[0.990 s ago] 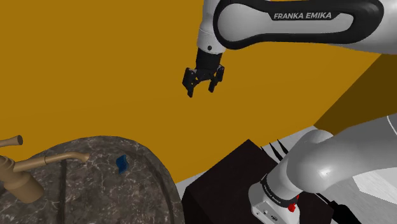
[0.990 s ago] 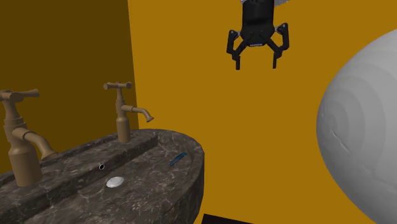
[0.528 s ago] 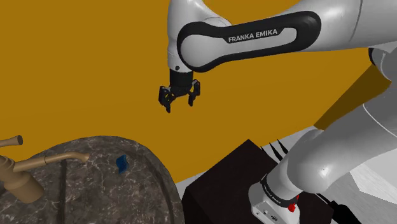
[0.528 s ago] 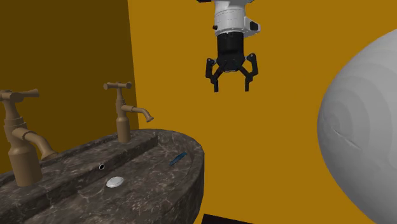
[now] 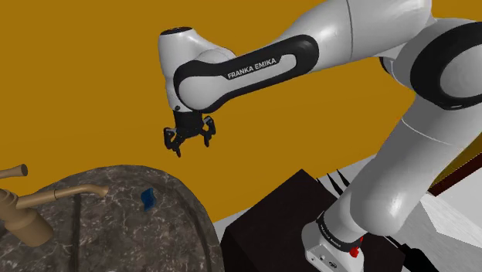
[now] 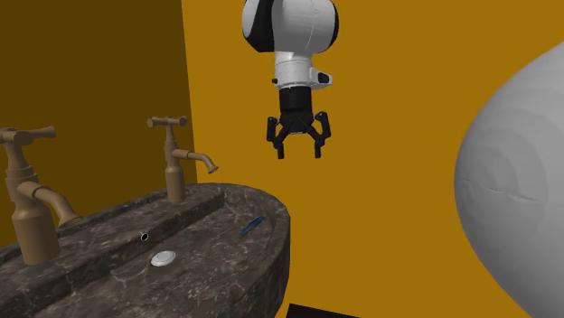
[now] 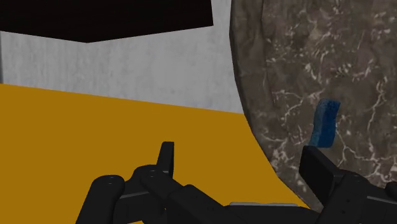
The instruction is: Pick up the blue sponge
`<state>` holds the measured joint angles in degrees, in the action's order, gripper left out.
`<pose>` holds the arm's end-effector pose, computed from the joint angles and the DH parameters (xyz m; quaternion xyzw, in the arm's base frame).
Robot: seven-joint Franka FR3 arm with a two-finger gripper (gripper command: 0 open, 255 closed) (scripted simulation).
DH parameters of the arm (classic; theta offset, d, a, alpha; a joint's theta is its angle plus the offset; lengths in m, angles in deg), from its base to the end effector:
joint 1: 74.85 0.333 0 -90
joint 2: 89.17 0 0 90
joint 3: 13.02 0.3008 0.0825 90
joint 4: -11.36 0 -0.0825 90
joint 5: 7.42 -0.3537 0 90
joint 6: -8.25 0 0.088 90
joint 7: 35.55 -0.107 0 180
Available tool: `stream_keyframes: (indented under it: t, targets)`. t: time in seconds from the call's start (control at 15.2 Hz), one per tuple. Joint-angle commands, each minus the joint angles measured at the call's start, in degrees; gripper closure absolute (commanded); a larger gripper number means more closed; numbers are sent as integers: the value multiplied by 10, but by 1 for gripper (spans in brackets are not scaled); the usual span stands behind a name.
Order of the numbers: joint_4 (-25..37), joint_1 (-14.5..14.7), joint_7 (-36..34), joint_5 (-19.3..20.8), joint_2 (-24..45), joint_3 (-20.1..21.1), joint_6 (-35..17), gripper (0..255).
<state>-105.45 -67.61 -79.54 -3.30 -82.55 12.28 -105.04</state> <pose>0.4467 0.2752 0.3811 0.9932 -0.0818 -0.0603 0.0566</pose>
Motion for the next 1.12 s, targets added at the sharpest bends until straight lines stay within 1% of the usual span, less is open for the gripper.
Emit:
stream_keyframes:
  t: [0.0,0.26,0.53,0.79,1.06]
  targets:
    - [30,12,-27,20,49,4,-3,0]
    - [98,44,-71,54,145,1,1,0]
    - [179,81,-104,81,242,-8,14,0]
    - [275,121,-126,99,340,-21,36,0]
    - [387,161,-138,109,439,-34,68,0]
